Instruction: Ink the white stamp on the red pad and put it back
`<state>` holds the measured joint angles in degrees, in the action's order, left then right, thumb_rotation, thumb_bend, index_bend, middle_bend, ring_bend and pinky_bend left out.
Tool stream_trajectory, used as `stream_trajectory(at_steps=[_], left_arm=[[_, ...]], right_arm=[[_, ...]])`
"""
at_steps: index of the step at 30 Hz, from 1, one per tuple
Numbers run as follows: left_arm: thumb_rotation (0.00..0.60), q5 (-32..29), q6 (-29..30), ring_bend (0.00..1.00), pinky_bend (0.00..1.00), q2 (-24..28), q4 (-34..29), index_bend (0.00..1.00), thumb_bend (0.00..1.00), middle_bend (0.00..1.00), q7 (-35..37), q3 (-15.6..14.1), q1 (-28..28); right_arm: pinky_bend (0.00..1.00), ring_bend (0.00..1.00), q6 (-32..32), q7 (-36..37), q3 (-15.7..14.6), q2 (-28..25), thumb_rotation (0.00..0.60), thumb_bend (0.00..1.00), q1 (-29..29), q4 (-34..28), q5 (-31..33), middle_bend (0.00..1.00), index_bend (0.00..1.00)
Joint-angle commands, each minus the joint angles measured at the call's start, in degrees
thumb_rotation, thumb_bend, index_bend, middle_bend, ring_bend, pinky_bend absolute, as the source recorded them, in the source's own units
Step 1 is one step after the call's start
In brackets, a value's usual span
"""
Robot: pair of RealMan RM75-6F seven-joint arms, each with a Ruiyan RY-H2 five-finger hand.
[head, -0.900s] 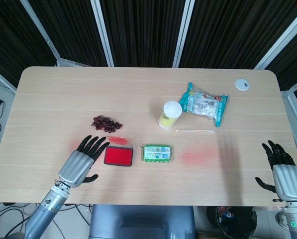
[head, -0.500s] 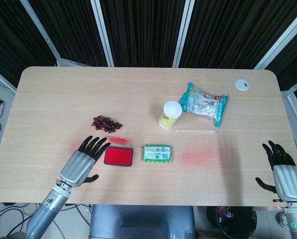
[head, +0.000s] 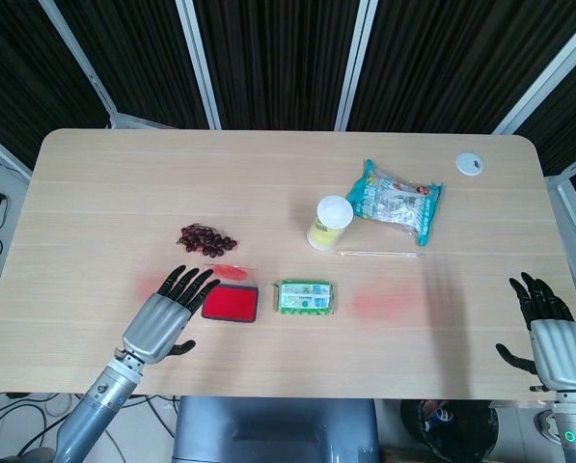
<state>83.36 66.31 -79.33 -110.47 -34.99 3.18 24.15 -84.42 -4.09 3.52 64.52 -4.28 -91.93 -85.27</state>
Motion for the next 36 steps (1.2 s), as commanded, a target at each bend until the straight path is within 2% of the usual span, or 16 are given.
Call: stream_trajectory(at_steps=[1,15,24,36], left_arm=[[0.6,-0.24,0.03,0.0,0.0,-0.1,0.01,0.0,0.06,0.0,-0.18,-0.02,0.12],[0.6,-4.62,0.45,0.0,0.0,0.96,2.11,0.0,0.06,0.0,-1.56,1.2,0.48],[0.6,-9.96,-0.91,0.0,0.01,1.99,6.29,0.06,0.07,0.0,-1.07,3.01,1.66],[0.6,-14.68,-4.26,0.0,0.02,0.19,14.24,0.26,0.14,0.21,-0.5,3.26,3.98]], right_arm=[[0.19,0.0,0.01,0.05,0.0,0.0,0.6,0.24,0.0,0.01,0.0,0.0,0.05],[0.19,0.0,0.01,0.09,0.0,-0.01,0.6,0.24,0.01,0.0,-0.06,0.0,0.05],[0.19,0.0,0.15,0.02,0.14,0.05,0.6,0.24,-0.04,-0.06,0.22,0.0,0.05],[0.19,0.0,0.41,0.01,0.3,0.07,0.6,0.24,-0.13,-0.24,0.61,0.0,0.06]])
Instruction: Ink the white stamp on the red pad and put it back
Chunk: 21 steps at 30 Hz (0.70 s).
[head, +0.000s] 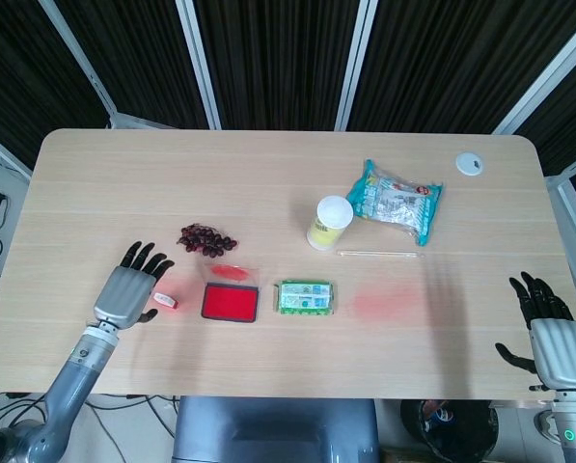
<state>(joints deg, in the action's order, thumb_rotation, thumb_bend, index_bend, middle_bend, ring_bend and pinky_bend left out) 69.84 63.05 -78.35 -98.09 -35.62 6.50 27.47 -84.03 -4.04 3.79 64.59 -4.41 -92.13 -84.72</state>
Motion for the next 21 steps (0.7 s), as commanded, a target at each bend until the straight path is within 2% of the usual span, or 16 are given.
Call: stream_trajectory(at_steps=[1,9,21], left_arm=[[0.6,-1.5,-1.3,0.0,0.02,-1.03,2.49,0.27,0.15,0.22,0.09,-0.12,0.85],[0.6,-4.16,-3.34,0.03,0.04,-3.18,7.11,0.33,0.18,0.28,0.19,-0.79,1.92],[0.6,-5.05,-4.4,0.06,0.05,-4.83,10.38,0.41,0.23,0.33,1.92,-2.07,2.27]], right_arm=[[0.19,0.0,0.04,-0.06,0.04,0.01,0.6,0.24,-0.02,-0.07,0.1,0.0,0.06],[0.19,0.0,0.08,-0.28,0.17,0.07,0.6,0.24,-0.02,-0.26,0.4,0.0,0.06],[0.19,0.0,0.05,-0.01,0.17,0.05,0.6,0.24,0.0,-0.27,0.35,0.0,0.06]])
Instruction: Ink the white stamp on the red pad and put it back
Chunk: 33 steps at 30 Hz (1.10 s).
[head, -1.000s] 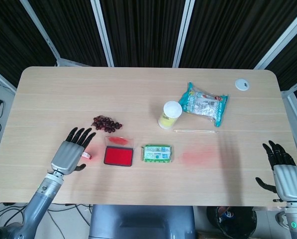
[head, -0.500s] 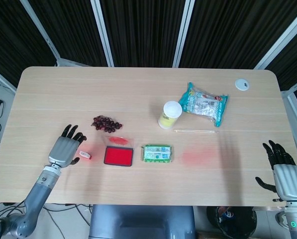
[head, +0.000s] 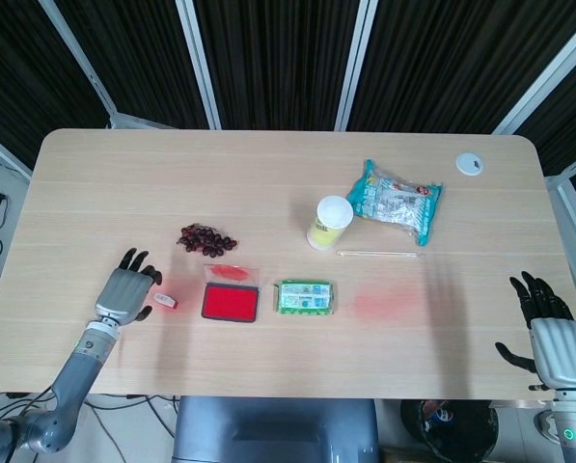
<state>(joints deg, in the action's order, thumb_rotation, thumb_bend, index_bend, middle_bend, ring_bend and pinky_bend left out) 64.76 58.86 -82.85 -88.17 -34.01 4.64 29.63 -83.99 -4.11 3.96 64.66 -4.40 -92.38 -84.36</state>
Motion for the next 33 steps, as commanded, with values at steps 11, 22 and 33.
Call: stream_trajectory(at_steps=[11,22,33], left_arm=[[0.6,0.0,-0.77,0.08,0.05,-1.86,3.21,0.43,0.27,0.35,2.69,-0.79,0.35],[0.6,0.79,-0.95,0.09,0.06,-2.95,3.94,0.43,0.28,0.36,4.43,-1.17,0.7],[0.6,0.84,-0.65,0.1,0.08,-4.02,3.2,0.46,0.29,0.39,3.85,-1.36,1.22]], right_arm=[[0.19,0.0,0.01,0.18,-0.01,-0.02,0.6,0.25,0.01,0.06,-0.04,0.0,0.07],[0.19,0.0,-0.01,0.35,-0.03,-0.05,0.6,0.25,0.01,0.08,-0.11,0.0,0.07],[0.19,0.0,-0.01,0.58,-0.03,-0.04,0.6,0.25,0.01,0.15,-0.17,0.0,0.07]])
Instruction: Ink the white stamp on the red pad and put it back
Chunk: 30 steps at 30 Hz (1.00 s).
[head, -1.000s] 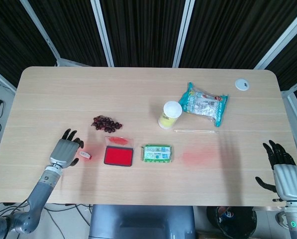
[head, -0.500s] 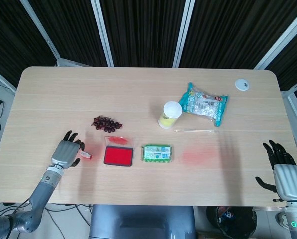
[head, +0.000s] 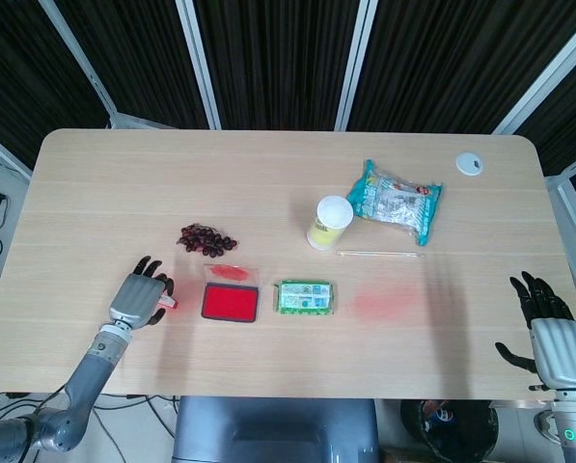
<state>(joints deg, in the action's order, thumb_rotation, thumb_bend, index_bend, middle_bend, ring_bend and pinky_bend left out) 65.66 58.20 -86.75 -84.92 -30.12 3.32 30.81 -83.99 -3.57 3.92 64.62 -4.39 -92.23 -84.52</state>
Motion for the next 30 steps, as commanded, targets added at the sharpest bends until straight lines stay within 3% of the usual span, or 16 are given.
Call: stream_trajectory(at_steps=[1,22,30], left_arm=[[0.6,-0.06,0.05,0.11,0.08,-0.21,-0.06,0.46,0.29,0.39,-0.11,-0.07,0.06],[0.6,-0.85,0.74,0.14,0.11,-1.44,1.43,0.52,0.3,0.46,-0.73,-0.39,0.23],[0.6,0.28,1.8,0.25,0.23,-2.21,2.38,0.62,0.4,0.57,0.15,-0.49,0.01]], right_arm=[[0.19,0.0,-0.03,0.08,-0.01,0.0,0.6,0.25,0.01,-0.01,-0.03,0.0,0.07],[0.19,0.0,-0.14,0.45,0.0,0.03,0.6,0.25,0.05,0.07,-0.14,0.0,0.07],[0.19,0.0,-0.14,0.49,0.01,0.01,0.6,0.25,0.05,0.08,-0.14,0.0,0.08]])
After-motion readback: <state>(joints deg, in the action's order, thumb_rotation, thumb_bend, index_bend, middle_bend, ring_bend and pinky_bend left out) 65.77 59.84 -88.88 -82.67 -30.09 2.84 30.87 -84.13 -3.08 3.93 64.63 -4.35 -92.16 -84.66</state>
